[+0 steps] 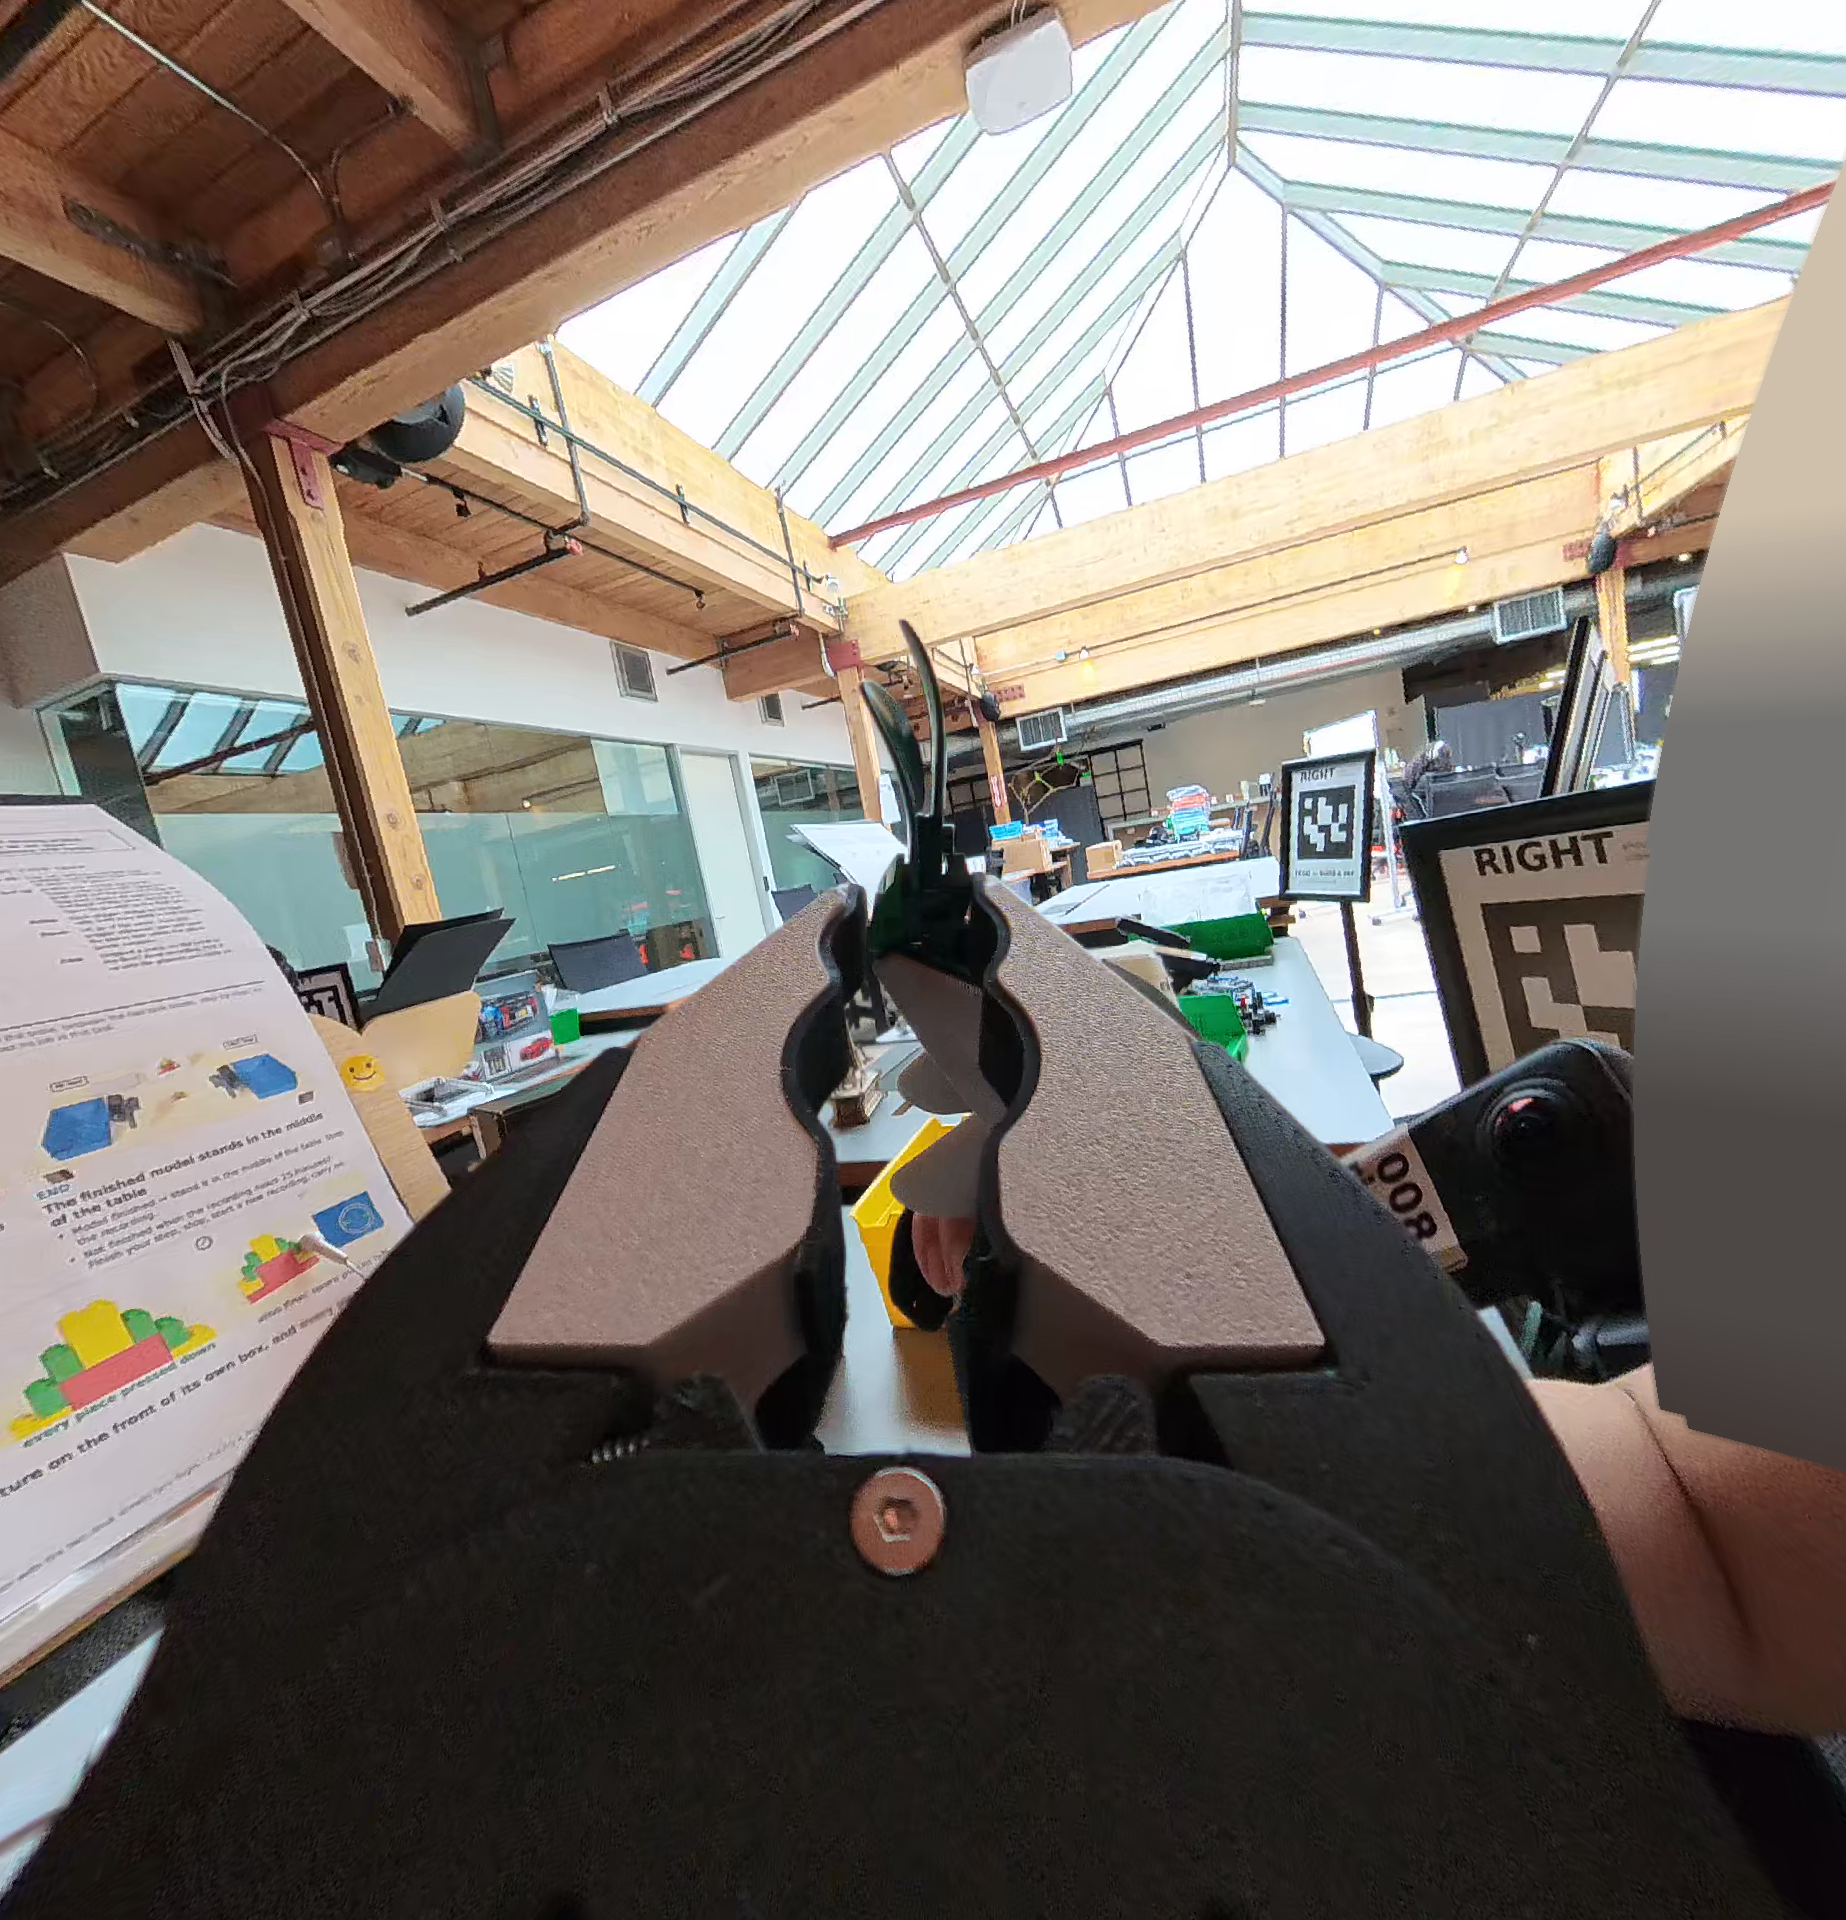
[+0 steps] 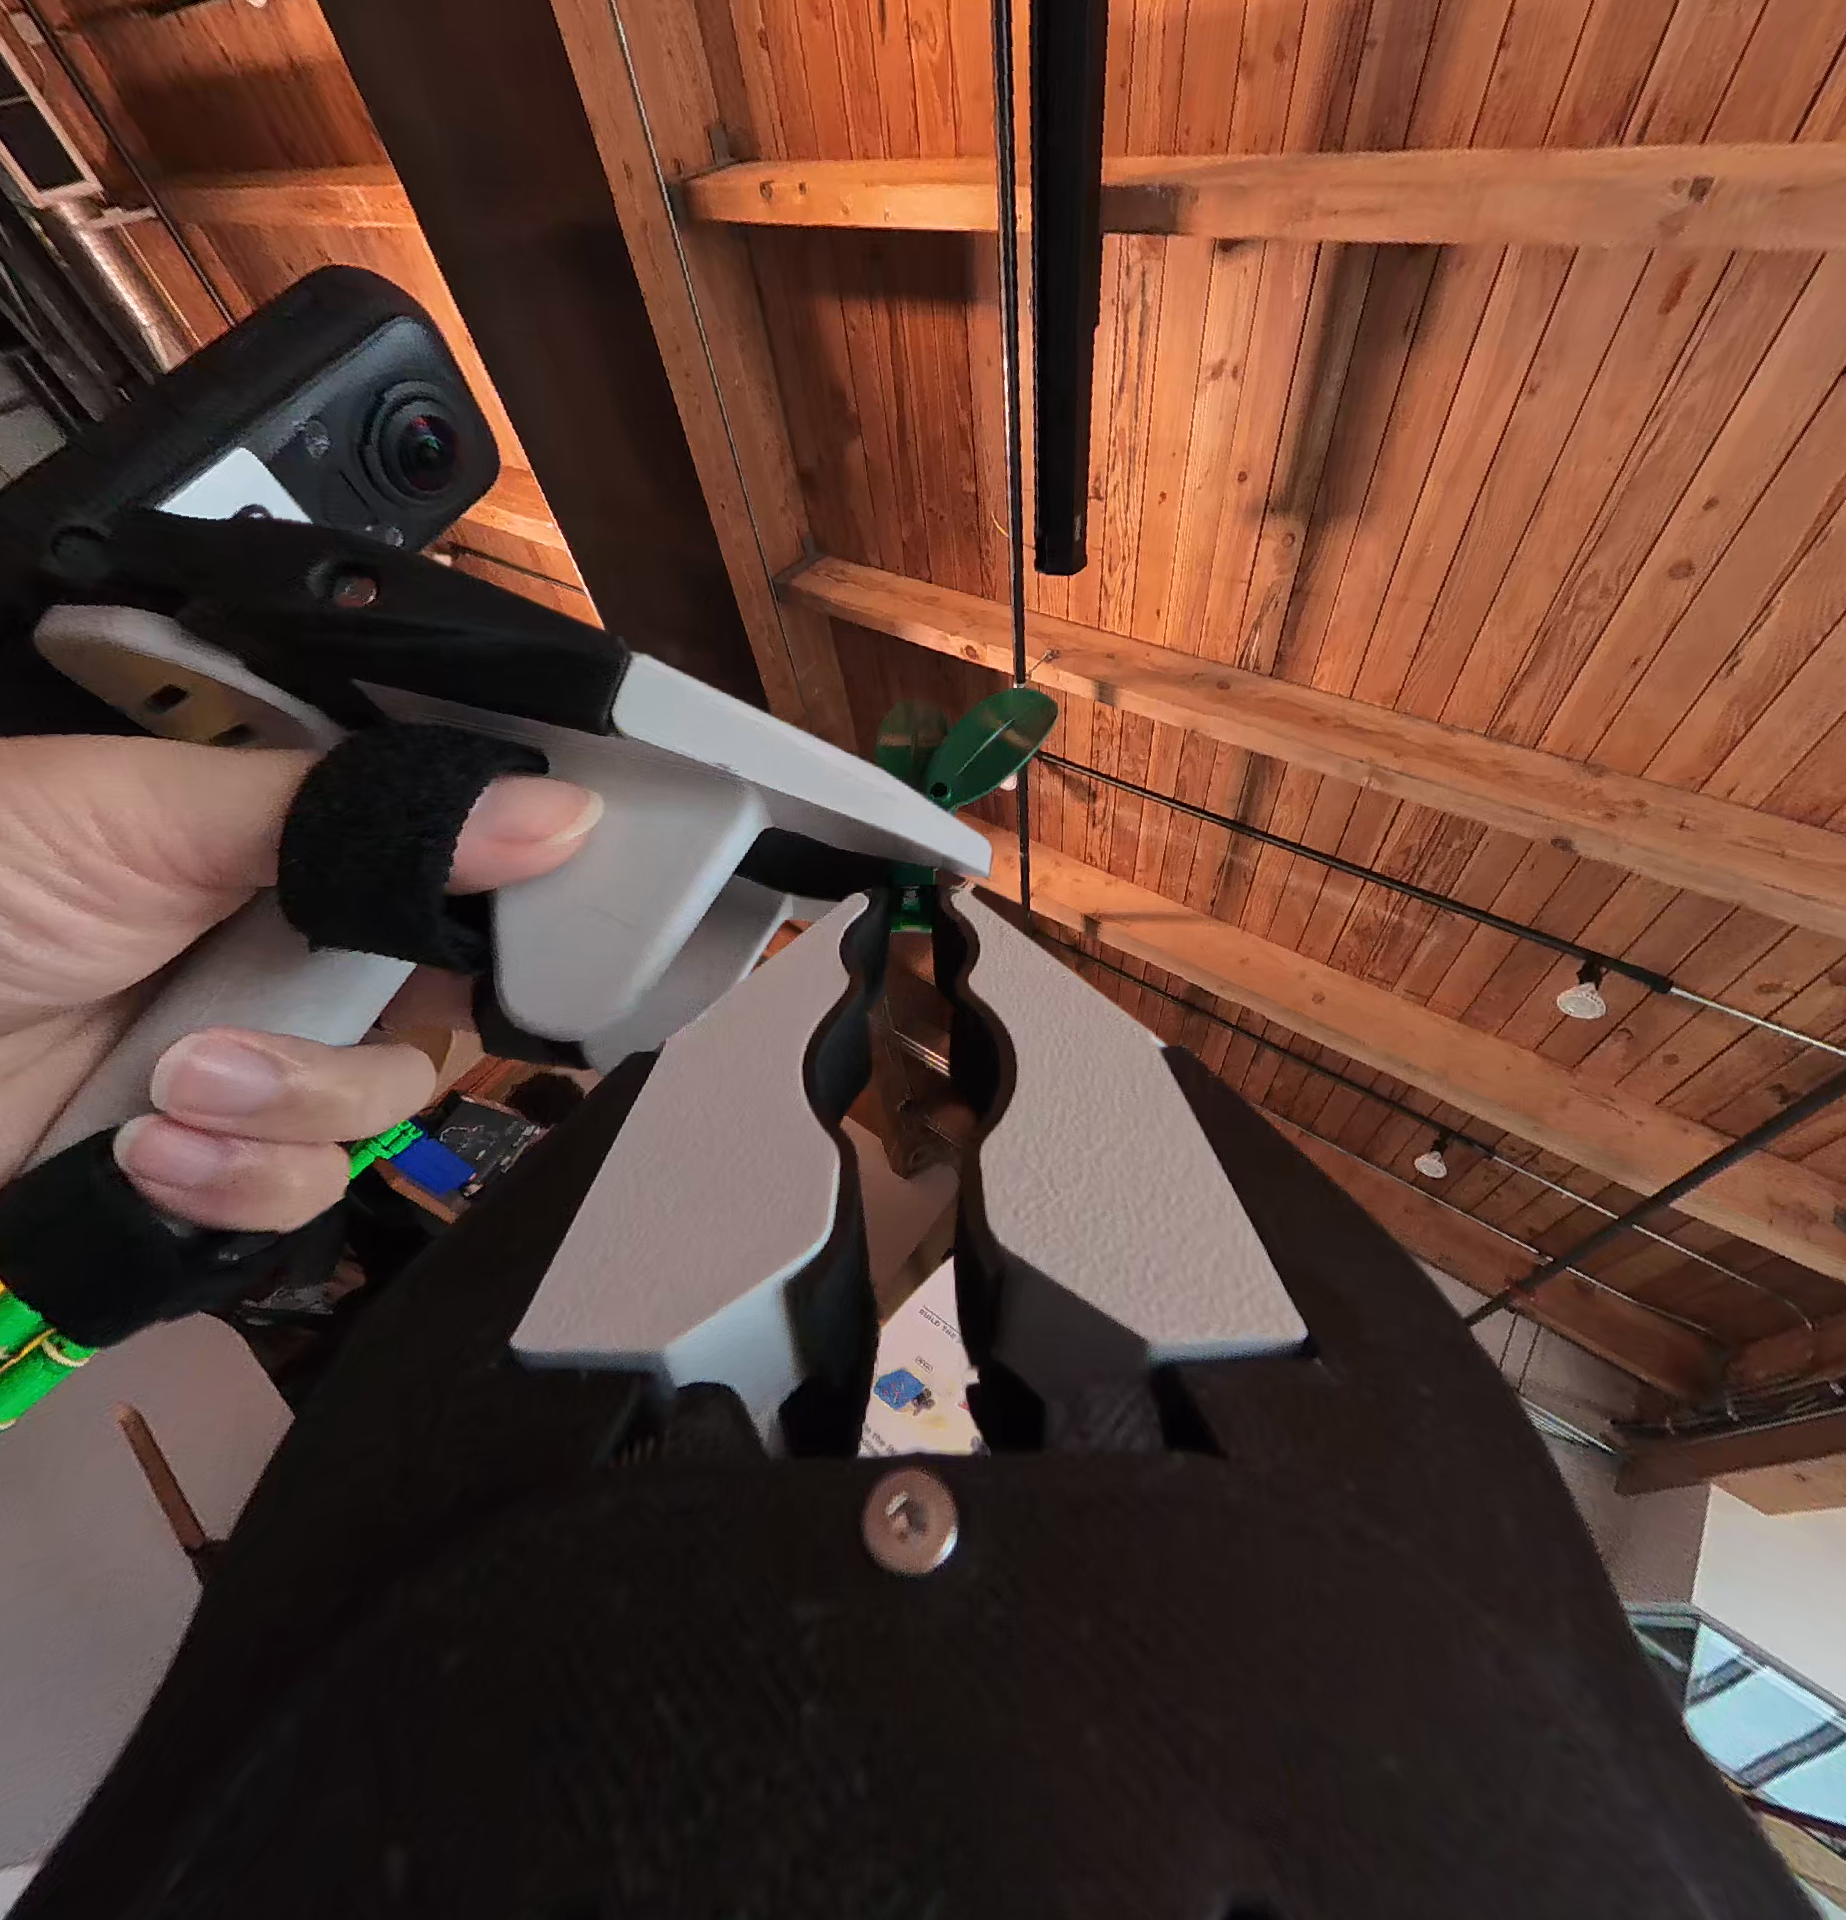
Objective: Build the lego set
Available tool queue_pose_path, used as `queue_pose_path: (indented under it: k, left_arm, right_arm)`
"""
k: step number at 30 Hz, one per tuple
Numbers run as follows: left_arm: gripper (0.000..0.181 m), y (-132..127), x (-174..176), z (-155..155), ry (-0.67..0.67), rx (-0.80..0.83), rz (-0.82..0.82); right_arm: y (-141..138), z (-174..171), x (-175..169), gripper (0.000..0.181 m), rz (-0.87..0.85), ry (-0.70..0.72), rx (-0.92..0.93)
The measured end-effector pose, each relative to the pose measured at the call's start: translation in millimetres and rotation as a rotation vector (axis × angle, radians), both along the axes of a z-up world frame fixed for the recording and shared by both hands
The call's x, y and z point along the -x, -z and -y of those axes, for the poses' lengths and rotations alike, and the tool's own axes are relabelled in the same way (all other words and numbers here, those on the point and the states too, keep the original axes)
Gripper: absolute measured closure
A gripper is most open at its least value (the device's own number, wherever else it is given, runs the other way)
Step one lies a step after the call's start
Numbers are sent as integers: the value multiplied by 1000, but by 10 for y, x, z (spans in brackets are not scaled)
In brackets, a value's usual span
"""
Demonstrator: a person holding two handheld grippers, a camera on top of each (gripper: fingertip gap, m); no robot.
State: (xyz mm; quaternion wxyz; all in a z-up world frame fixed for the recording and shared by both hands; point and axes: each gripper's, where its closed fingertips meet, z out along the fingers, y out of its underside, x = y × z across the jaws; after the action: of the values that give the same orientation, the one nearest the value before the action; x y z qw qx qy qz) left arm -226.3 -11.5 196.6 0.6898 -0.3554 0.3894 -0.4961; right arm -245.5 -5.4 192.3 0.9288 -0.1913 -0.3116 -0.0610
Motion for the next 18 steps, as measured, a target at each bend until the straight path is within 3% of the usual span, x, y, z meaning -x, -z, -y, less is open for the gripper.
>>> queue_pose_path:
  k: [6,14,18]
  left_arm:
    - [166,-34,-4,59,-35,-33,33]
    - [167,174,121,-304,-434,-231,-336]
    - [167,218,201,-402,-486,-212,-401]
  right_arm:
    - [-23,68,-7,176,-58,-74,10]
    - [218,-264,113,171,111,-226,241]
    - [479,-464,213,168,263,-307,426]
